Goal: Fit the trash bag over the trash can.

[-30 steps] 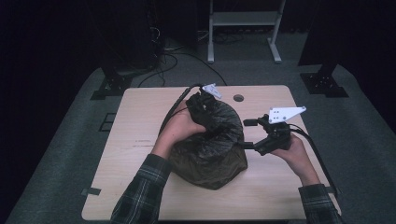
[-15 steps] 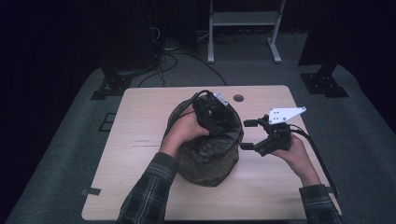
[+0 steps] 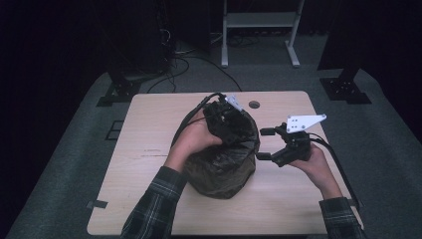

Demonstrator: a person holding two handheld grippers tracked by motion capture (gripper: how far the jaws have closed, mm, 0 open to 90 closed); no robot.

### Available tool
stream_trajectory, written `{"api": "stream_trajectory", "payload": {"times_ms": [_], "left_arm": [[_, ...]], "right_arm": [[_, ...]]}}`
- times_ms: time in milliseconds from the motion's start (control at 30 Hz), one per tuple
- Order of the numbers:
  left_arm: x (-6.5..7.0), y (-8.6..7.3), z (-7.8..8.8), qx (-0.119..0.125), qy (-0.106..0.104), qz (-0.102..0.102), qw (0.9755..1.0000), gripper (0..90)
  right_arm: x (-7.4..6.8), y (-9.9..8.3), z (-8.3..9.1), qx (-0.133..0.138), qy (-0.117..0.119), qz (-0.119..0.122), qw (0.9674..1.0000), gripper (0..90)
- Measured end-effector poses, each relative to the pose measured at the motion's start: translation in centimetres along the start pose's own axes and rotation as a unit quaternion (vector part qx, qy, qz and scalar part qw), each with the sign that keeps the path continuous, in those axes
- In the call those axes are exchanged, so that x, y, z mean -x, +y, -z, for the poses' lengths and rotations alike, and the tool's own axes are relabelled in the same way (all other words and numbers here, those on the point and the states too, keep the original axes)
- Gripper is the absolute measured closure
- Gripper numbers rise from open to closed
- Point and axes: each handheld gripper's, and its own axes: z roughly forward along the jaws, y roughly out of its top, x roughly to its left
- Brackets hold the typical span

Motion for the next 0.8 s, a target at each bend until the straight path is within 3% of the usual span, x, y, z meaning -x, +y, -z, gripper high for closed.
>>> {"api": "stream_trajectory", "payload": {"times_ms": [133,267,400,733,800], "left_arm": [[0.6,0.4,1.6,0.04,-0.017,0.007,0.999,0.0],[1.4,0.4,1.4,0.032,-0.028,0.0,0.9991,0.0],[2.2,0.0,0.0,0.028,-0.038,0.001,0.9989,0.0],[2.0,-1.1,-2.2,0.004,-0.054,0.018,0.9984,0.0],[2.0,-1.2,-2.8,-0.017,-0.051,0.02,0.9984,0.0]], "right_arm": [[-0.1,0.0,0.0,-0.001,0.0,-0.001,1.0,10.8],[-0.1,0.0,0.0,-0.001,0.001,-0.001,1.0,10.9],[-0.2,-0.1,0.1,-0.004,0.001,-0.001,1.0,10.9],[-0.1,-0.1,-0.1,-0.006,0.002,-0.001,1.0,10.9],[-0.1,-0.1,-0.1,-0.006,0.001,0.0,1.0,10.9]]}}
